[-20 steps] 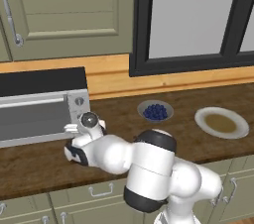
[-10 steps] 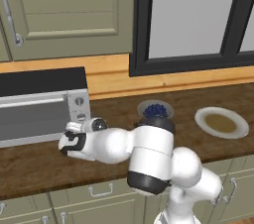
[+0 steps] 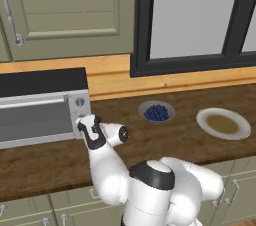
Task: Pick up the kebab skewer and baguette bread, and place them inside the toaster oven. Close the toaster oven door and start by setting the timer.
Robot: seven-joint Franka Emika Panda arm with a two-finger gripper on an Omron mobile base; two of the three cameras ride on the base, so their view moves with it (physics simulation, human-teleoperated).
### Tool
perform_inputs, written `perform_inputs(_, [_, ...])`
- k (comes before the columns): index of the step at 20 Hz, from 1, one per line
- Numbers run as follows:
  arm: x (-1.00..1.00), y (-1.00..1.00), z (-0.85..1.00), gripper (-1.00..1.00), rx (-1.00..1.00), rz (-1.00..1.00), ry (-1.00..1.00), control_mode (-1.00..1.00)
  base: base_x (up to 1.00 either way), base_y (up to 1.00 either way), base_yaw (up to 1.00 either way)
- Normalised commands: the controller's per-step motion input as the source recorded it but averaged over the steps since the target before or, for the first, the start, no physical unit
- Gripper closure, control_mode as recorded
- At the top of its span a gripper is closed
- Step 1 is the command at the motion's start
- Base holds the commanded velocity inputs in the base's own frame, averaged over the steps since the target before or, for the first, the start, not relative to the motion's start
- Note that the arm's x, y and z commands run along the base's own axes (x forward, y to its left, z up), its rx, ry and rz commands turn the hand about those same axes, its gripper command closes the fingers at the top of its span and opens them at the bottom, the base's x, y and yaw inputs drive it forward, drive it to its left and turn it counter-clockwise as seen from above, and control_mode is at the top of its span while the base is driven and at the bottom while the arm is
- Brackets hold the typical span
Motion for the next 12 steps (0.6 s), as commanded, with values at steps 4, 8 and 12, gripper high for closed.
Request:
perform_inputs(4, [0.2, -0.41, 0.21, 1.0, 0.57, 0.02, 0.13, -1.0, 0.0, 0.0, 0.0])
perform_inputs(8, [0.22, -0.37, 0.19, 1.0, 0.53, 0.03, 0.14, -1.0, 0.0, 0.0, 0.0])
perform_inputs(12, [0.06, -0.24, 0.14, 1.0, 0.37, 0.06, 0.28, -1.0, 0.0, 0.0, 0.0])
